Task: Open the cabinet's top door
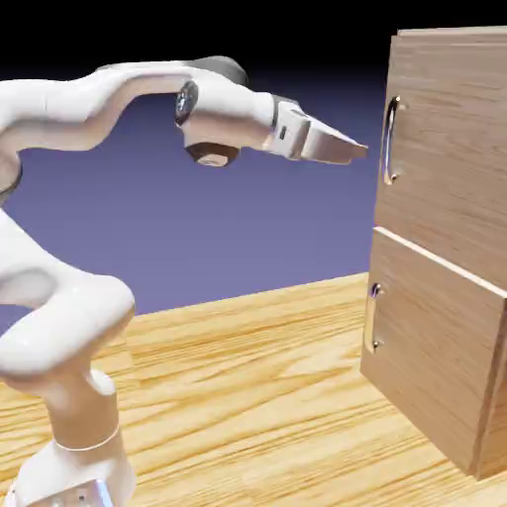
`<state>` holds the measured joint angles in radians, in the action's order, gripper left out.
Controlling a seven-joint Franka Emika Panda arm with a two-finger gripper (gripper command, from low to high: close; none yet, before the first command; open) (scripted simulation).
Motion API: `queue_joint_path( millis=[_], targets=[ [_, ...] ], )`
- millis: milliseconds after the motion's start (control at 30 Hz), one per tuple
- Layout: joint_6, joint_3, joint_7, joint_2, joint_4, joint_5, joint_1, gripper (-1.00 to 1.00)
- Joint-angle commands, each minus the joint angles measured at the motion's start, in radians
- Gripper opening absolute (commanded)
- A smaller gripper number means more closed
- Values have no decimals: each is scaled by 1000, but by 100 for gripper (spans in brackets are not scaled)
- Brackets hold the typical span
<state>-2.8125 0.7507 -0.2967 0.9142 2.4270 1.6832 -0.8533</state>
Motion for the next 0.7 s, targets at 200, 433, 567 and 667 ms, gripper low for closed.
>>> queue_joint_path(
  millis=[200,433,567,667],
  targets=[
    [41,136,-188,62,-69,305,-157,0],
    [81,272,-375,125,-139,609,-313,0],
    [100,334,-462,153,-170,749,-385,0],
    [102,378,-460,140,-232,764,-457,0]
  ],
)
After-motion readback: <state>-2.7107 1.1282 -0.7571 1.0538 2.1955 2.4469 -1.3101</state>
